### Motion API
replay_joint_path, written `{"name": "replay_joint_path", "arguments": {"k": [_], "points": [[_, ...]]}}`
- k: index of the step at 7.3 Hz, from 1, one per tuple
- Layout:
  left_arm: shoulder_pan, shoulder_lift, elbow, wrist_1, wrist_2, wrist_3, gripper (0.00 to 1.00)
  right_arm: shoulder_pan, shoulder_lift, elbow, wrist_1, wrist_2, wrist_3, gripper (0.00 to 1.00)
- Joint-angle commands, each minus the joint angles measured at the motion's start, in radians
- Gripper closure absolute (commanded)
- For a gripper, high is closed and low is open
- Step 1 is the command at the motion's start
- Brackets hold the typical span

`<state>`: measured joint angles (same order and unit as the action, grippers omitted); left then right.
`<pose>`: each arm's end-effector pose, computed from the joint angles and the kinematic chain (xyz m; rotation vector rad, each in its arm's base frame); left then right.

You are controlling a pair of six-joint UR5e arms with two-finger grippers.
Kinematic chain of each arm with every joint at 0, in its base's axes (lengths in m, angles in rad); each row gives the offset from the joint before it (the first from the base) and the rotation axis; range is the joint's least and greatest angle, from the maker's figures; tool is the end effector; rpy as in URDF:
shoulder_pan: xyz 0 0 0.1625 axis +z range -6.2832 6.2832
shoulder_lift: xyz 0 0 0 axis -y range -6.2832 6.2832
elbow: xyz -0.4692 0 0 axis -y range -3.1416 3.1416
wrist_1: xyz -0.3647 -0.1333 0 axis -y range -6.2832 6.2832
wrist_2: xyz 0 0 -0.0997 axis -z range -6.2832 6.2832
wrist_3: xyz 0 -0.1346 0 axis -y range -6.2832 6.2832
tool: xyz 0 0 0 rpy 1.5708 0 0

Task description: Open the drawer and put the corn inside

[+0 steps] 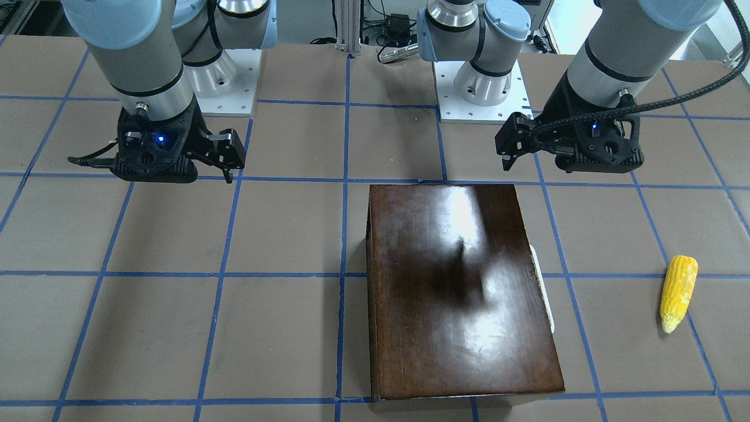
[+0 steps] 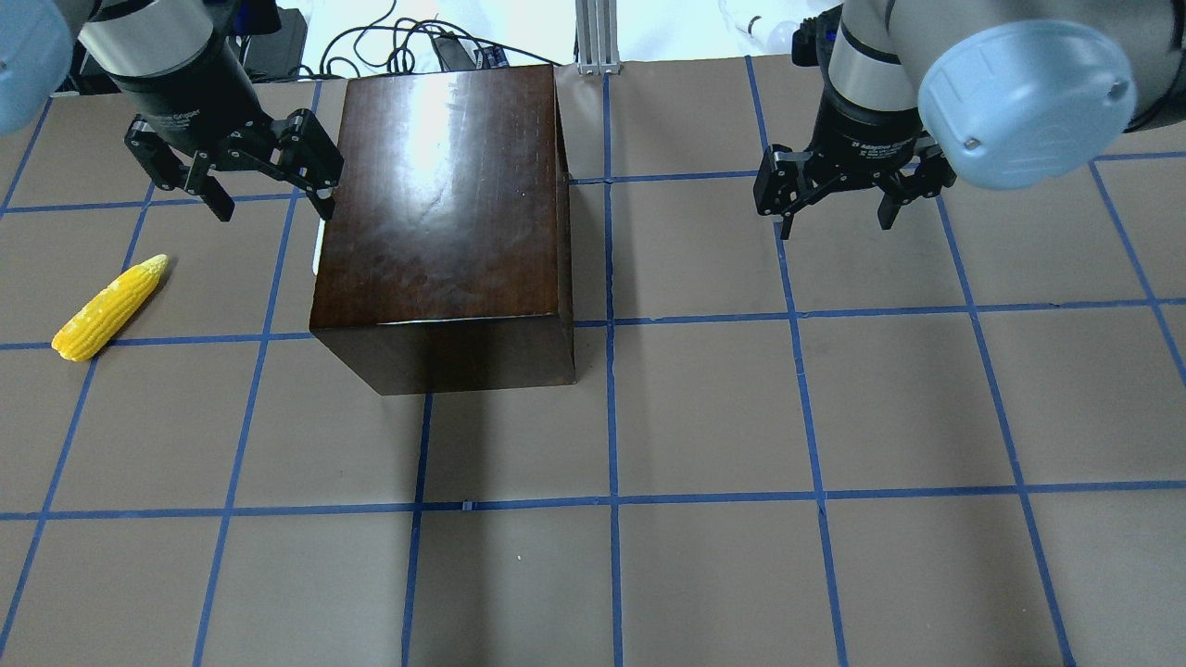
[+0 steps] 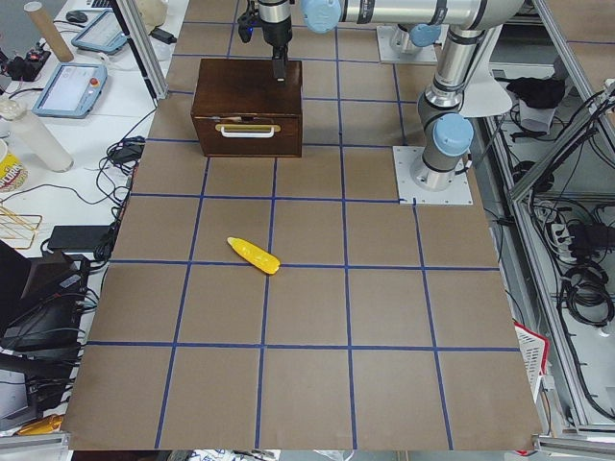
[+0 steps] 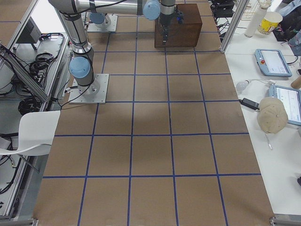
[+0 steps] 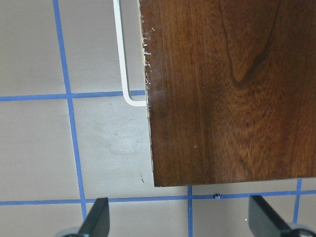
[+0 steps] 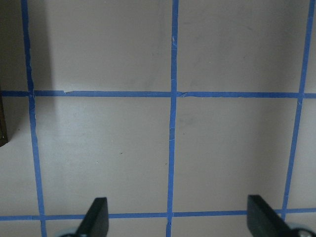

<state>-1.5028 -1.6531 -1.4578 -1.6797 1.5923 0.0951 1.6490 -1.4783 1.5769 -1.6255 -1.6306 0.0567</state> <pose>-0.0967 -0.4997 0.4994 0.0436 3.1238 0.1246 0.1639 -0.4887 0.4552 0.0351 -3.0782 -0.0612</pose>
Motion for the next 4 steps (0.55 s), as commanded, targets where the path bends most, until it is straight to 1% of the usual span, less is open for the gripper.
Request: {"name": "replay_joint_path", "arguments": {"k": [1, 4], "points": [[0.001, 0.004, 0.0, 0.0, 0.003, 0.0, 0.0, 0.0, 0.0, 0.0, 0.001, 0.0, 0.0, 0.0], [0.006, 0.003, 0.005, 0.0, 0.001, 0.0, 0.0, 0.0, 0.0, 0.0, 0.001, 0.0, 0.0, 0.0]]}}
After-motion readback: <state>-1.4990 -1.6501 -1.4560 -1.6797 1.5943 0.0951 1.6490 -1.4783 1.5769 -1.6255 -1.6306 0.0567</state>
